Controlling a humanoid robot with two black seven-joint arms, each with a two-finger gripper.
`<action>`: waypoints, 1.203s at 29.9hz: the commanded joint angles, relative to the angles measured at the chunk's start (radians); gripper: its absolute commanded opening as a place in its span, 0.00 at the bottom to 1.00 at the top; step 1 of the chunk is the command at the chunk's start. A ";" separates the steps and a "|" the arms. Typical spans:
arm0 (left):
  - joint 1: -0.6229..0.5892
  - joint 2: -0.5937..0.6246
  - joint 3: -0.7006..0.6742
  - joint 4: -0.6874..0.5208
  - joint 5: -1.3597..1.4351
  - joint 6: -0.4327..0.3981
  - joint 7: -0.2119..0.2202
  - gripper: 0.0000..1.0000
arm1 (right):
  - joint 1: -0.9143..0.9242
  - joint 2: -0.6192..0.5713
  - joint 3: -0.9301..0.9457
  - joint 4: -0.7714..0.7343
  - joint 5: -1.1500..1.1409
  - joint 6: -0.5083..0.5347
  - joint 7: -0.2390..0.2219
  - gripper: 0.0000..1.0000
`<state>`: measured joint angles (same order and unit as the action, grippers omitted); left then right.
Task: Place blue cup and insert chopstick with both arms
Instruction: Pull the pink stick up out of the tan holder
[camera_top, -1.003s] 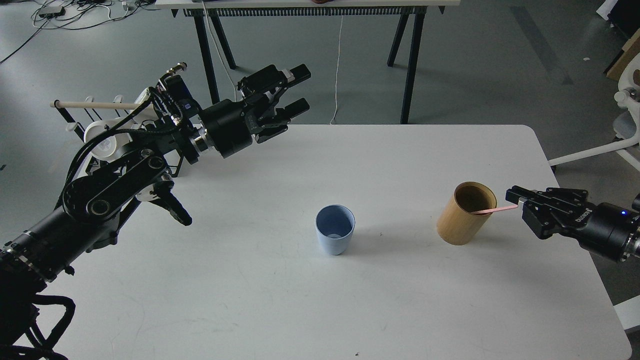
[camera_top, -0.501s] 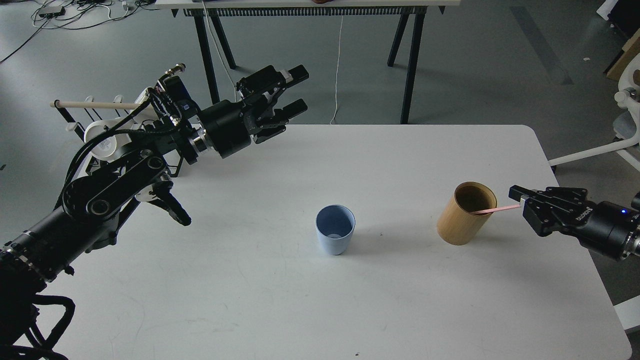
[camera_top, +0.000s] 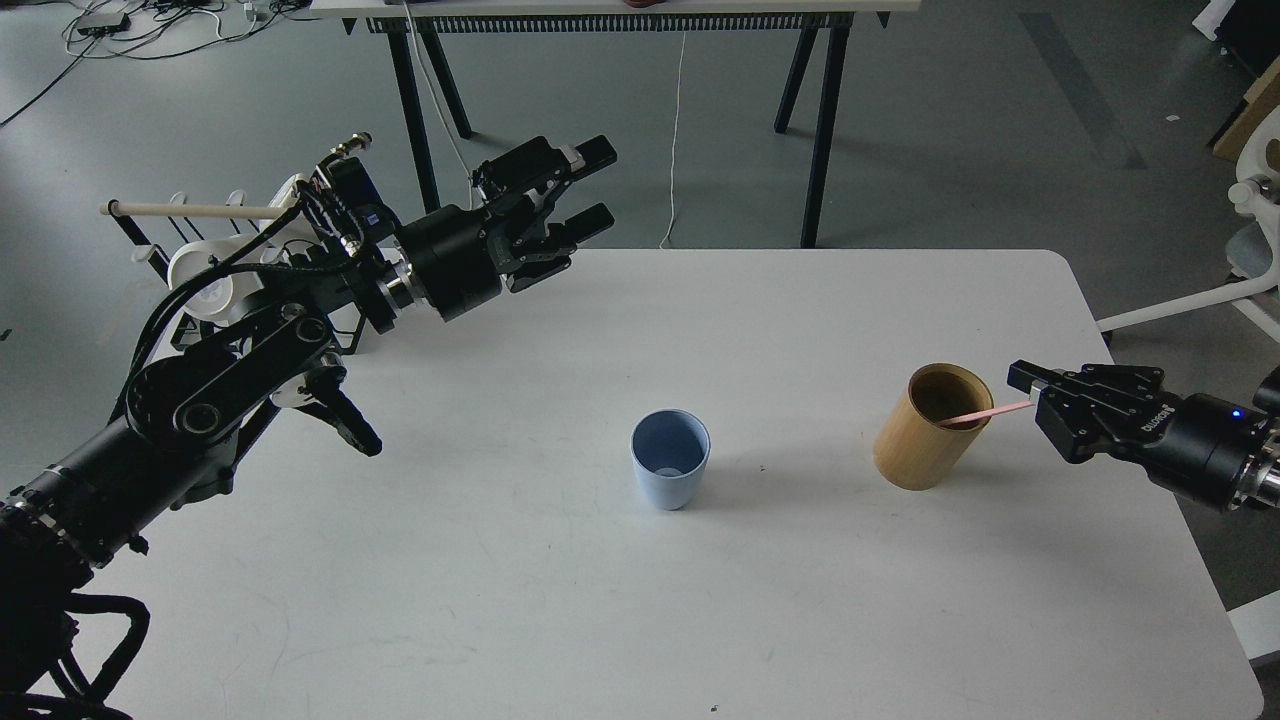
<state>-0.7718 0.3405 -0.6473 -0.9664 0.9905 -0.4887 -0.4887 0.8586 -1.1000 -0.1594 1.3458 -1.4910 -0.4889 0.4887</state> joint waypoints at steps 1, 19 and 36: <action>0.002 0.000 0.001 0.000 -0.001 0.000 0.000 0.95 | 0.000 -0.003 0.018 0.001 0.002 0.000 0.000 0.00; 0.008 0.000 0.000 0.000 0.000 0.000 0.000 0.95 | 0.004 -0.063 0.069 0.038 0.025 0.000 0.000 0.00; 0.008 -0.003 0.000 0.001 0.000 0.000 0.000 0.95 | 0.004 -0.267 0.113 0.245 0.025 0.000 0.000 0.00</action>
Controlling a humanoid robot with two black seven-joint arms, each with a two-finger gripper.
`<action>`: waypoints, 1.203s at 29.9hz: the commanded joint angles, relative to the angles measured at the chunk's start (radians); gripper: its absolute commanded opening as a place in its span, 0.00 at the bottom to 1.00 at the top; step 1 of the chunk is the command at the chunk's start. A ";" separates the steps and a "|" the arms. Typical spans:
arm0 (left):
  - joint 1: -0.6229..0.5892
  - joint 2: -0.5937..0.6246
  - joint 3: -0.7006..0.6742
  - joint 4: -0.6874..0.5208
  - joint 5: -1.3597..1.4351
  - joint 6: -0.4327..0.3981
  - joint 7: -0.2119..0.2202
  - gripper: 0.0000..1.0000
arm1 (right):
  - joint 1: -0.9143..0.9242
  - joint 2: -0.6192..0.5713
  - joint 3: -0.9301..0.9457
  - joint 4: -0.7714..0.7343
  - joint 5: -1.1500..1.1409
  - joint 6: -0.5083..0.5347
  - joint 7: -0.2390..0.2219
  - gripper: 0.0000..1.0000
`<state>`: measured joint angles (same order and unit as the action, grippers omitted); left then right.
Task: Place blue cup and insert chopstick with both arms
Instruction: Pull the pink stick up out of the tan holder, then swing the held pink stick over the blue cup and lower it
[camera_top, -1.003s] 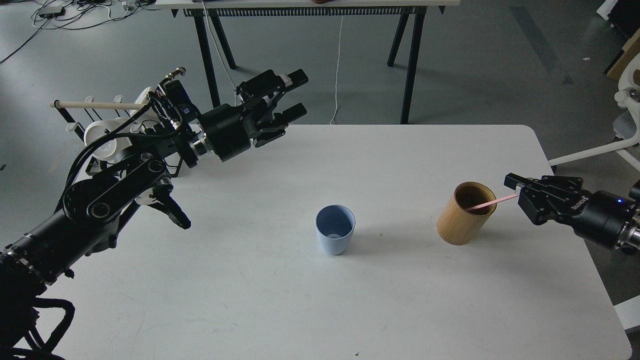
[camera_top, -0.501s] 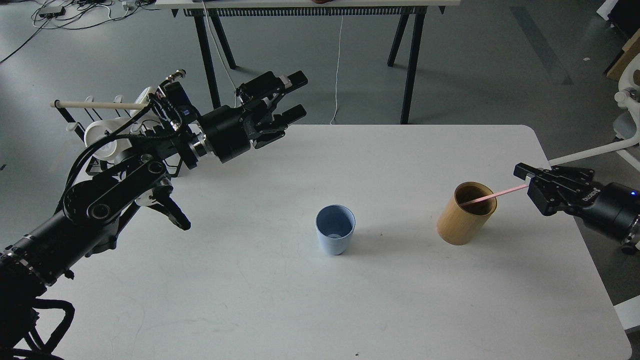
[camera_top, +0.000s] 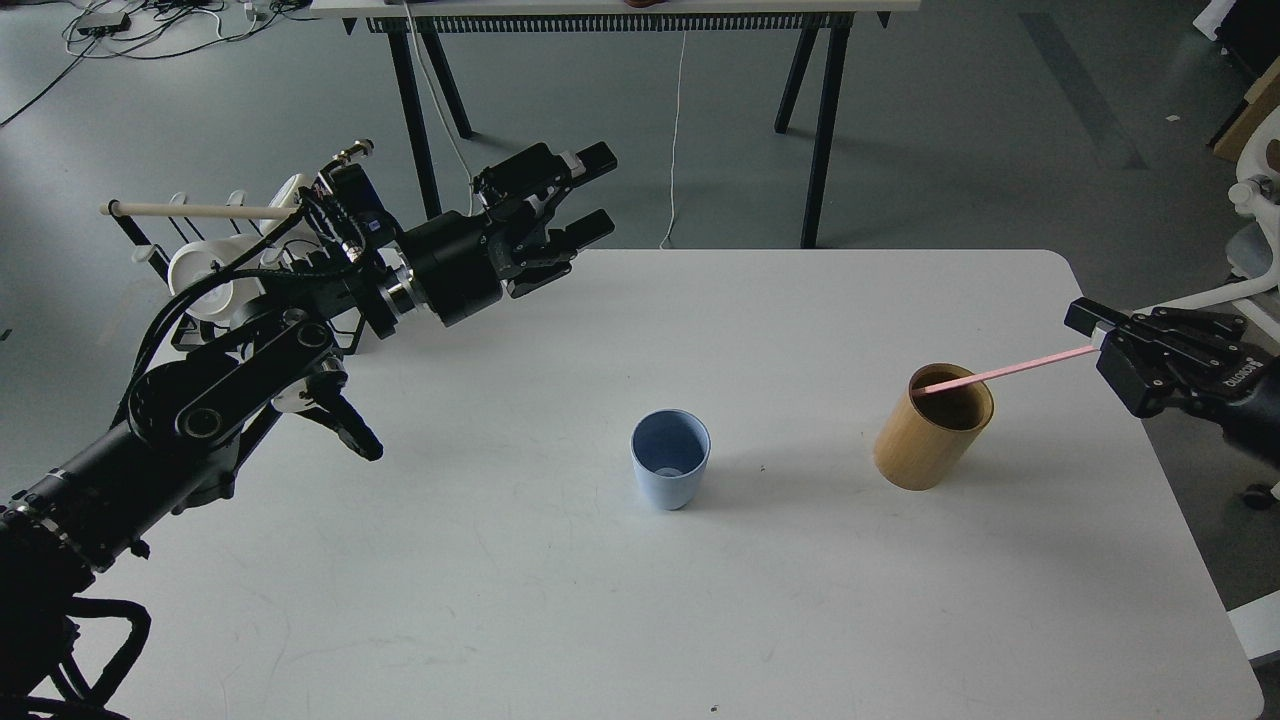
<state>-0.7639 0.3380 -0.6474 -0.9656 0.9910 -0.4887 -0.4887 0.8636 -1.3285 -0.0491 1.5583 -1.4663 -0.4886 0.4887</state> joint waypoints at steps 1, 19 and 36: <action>0.000 -0.001 0.000 0.001 0.000 0.000 0.000 0.95 | -0.002 -0.046 0.003 0.040 0.000 0.000 0.000 0.00; 0.000 0.001 0.000 0.001 0.000 0.000 0.000 0.95 | 0.009 -0.181 0.047 0.152 0.006 0.000 0.000 0.00; -0.002 0.006 -0.003 0.001 -0.003 0.000 0.000 0.95 | 0.095 -0.042 0.126 0.171 0.063 0.001 0.000 0.00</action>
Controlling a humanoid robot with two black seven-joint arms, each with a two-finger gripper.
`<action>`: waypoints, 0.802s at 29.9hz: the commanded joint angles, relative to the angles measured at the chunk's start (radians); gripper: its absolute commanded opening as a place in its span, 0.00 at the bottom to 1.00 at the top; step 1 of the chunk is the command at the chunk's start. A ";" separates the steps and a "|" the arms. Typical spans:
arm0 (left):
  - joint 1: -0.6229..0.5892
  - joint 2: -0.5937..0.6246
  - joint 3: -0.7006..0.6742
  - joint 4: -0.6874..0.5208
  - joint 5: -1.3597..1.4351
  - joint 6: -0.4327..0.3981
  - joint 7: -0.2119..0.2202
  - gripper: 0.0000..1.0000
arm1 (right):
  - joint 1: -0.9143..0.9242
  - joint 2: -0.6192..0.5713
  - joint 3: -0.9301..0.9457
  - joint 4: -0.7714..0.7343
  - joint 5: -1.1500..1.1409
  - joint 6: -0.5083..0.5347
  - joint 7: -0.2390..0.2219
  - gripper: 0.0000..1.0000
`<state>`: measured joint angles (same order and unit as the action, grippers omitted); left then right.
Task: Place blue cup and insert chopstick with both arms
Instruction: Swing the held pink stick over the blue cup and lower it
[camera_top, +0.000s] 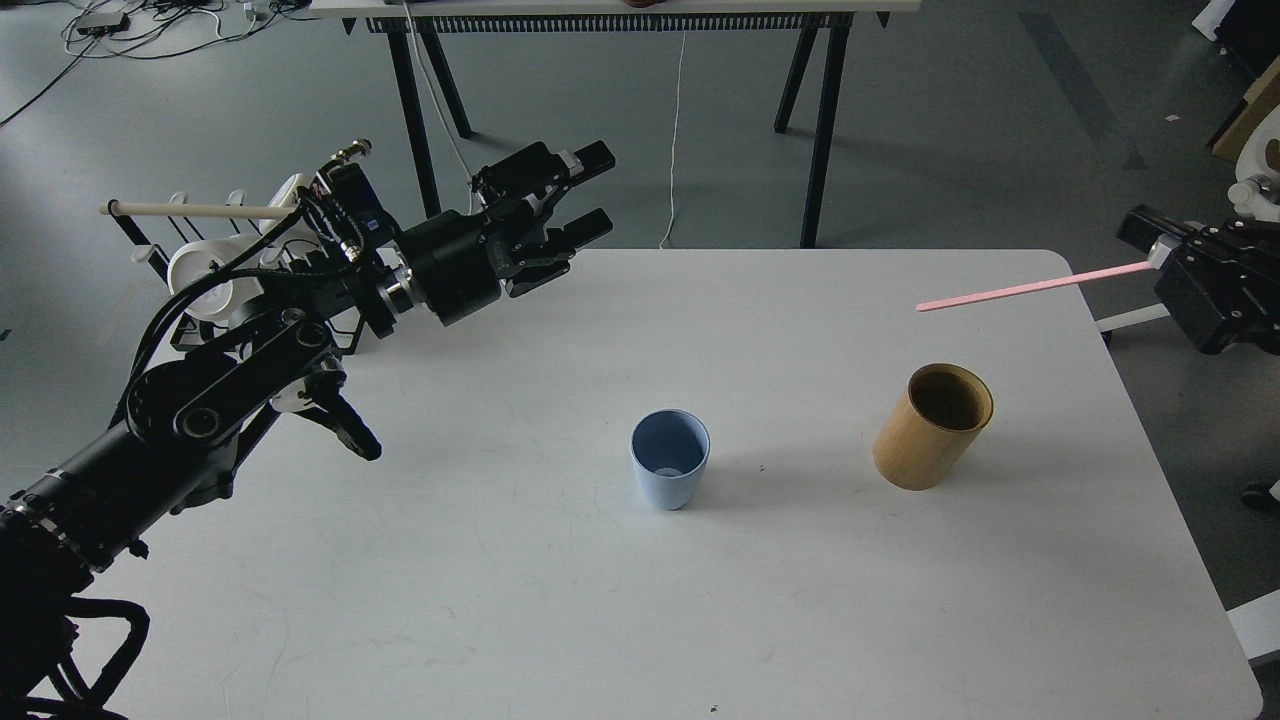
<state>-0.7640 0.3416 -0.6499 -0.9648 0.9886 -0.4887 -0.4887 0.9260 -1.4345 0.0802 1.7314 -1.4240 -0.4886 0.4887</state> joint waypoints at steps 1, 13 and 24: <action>0.000 0.002 0.001 0.000 -0.001 0.000 0.000 0.95 | 0.043 0.089 -0.003 -0.006 0.028 0.021 0.000 0.00; 0.017 0.007 0.003 0.000 0.001 0.000 0.000 0.95 | 0.112 0.390 -0.049 -0.073 0.056 0.139 0.000 0.00; 0.019 0.007 0.001 0.000 0.001 0.000 0.000 0.95 | 0.251 0.555 -0.249 -0.194 0.017 0.148 0.000 0.00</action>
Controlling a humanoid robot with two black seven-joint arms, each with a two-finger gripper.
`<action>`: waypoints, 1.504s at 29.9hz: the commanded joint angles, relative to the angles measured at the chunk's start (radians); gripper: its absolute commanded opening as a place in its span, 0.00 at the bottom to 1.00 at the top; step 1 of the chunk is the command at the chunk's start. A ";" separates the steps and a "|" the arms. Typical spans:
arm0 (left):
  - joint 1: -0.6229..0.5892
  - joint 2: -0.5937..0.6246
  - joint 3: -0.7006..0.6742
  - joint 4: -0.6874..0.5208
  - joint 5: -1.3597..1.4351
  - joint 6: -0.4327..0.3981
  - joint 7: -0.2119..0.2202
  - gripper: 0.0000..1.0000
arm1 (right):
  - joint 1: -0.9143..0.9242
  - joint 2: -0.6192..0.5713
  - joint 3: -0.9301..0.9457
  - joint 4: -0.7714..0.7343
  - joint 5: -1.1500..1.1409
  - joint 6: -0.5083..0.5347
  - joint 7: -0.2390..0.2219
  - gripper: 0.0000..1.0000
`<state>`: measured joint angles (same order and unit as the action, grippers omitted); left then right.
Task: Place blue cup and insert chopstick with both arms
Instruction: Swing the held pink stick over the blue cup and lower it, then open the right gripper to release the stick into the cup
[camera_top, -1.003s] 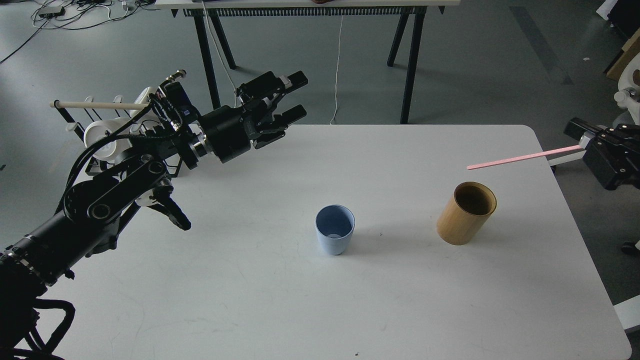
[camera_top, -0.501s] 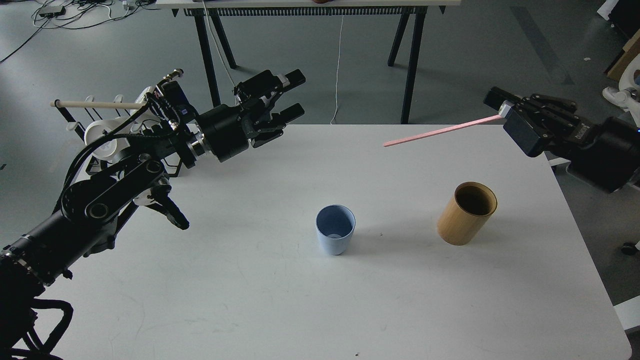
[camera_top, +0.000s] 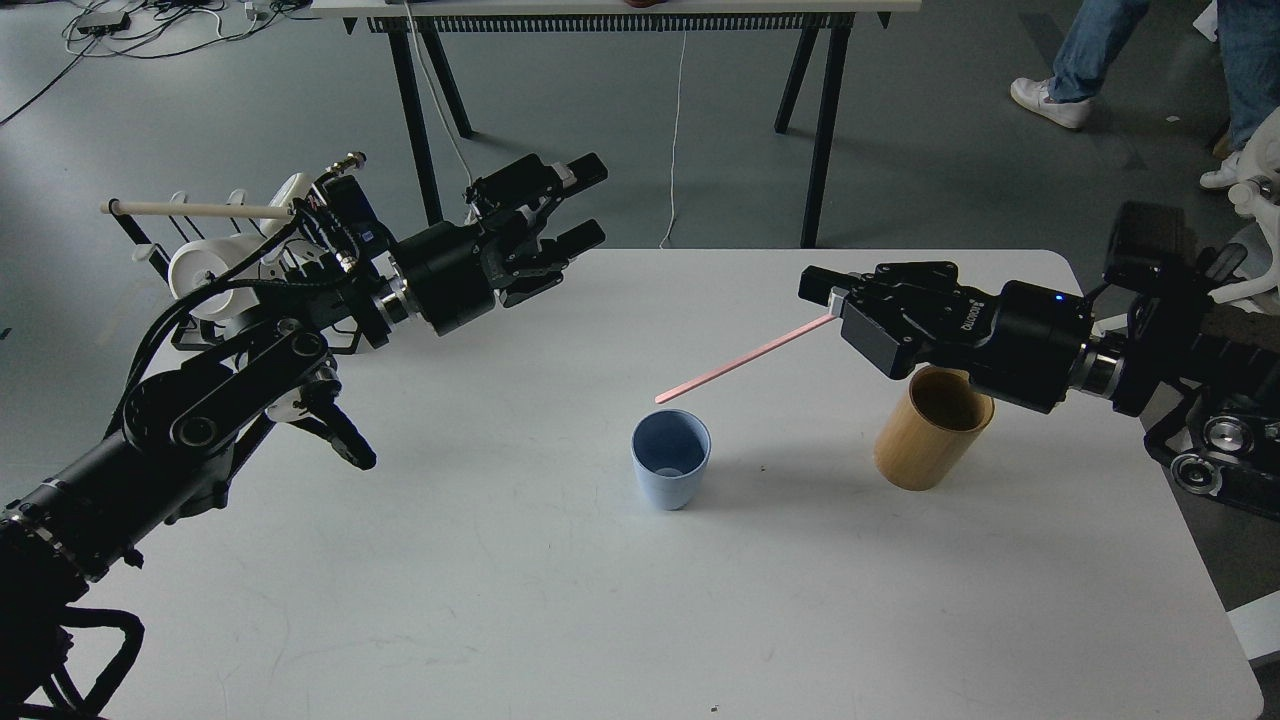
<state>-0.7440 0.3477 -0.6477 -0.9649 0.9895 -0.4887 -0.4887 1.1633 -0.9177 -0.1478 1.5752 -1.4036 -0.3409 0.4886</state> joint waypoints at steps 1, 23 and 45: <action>-0.002 0.000 -0.001 0.000 0.000 0.000 0.000 0.95 | 0.013 0.049 -0.022 -0.047 -0.003 0.000 0.000 0.00; 0.003 -0.003 -0.003 0.005 0.000 0.000 0.000 0.95 | 0.009 0.071 -0.078 -0.066 -0.023 0.000 0.000 0.00; 0.008 0.000 -0.003 0.006 -0.002 0.000 0.000 0.95 | -0.008 0.238 -0.121 -0.211 -0.017 -0.001 0.000 0.00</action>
<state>-0.7377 0.3480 -0.6504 -0.9587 0.9883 -0.4887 -0.4887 1.1546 -0.6938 -0.2520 1.3776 -1.4209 -0.3419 0.4888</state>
